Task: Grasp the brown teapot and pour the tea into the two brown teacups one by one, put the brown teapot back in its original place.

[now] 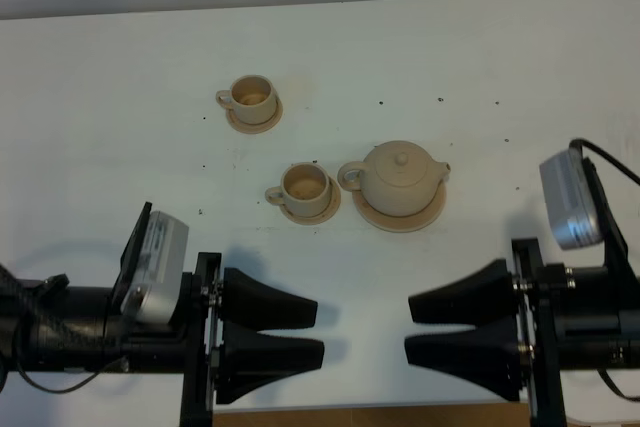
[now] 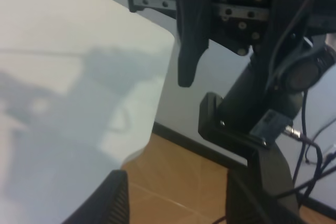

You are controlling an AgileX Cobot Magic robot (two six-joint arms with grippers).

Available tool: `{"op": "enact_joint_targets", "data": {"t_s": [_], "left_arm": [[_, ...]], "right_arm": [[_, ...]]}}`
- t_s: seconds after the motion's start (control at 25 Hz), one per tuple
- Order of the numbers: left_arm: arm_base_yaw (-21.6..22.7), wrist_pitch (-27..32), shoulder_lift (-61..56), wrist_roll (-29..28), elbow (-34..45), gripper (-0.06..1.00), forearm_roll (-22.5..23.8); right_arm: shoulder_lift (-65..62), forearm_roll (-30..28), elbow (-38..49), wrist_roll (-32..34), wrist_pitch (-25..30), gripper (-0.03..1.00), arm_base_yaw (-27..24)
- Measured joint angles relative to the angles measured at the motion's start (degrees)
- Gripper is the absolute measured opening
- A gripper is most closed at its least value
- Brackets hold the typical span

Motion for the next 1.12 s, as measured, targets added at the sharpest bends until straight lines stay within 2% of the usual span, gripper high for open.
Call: {"op": "enact_joint_targets", "data": {"t_s": [0.12, 0.24, 0.32, 0.52, 0.64, 0.76, 0.92, 1.04, 1.12], "left_arm": [[0.1, -0.8, 0.1, -7.0, -3.5, 0.42, 2.2], [1.2, -1.2, -0.2, -19.2, -9.4, 0.42, 9.9], [2.5, -1.2, -1.3, -30.5, -14.1, 0.42, 18.3], [3.8, -1.1, -7.8, -59.1, -23.8, 0.41, 41.4], [3.9, -1.1, -14.3, -74.2, -26.5, 0.38, 51.7], [3.9, -0.9, -21.5, -85.5, -26.9, 0.37, 62.2], [3.9, 0.0, -32.0, -99.1, -26.5, 0.36, 76.7], [3.9, 1.4, -39.4, -104.7, -24.3, 0.36, 84.8], [3.9, 2.7, -43.7, -106.7, -22.3, 0.36, 87.9]], "right_arm": [[0.0, -0.4, -2.9, 3.0, -0.1, 0.40, 0.0], [0.1, -2.7, -6.9, 10.4, -0.2, 0.40, 0.0], [0.1, -6.1, -10.5, 16.1, -0.2, 0.40, -0.3], [-1.0, -19.6, -19.5, 31.5, -0.7, 0.40, -1.3], [-1.5, -25.4, -23.3, 39.1, -1.2, 0.40, -1.3], [-1.5, -28.3, -24.8, 42.8, -3.2, 0.40, -1.3], [-1.5, -29.6, -24.8, 44.4, -7.6, 0.40, -1.3], [-1.5, -29.7, -24.8, 44.6, -9.9, 0.40, -1.3], [-1.5, -29.9, -24.8, 44.7, -11.2, 0.40, -1.3]]}}
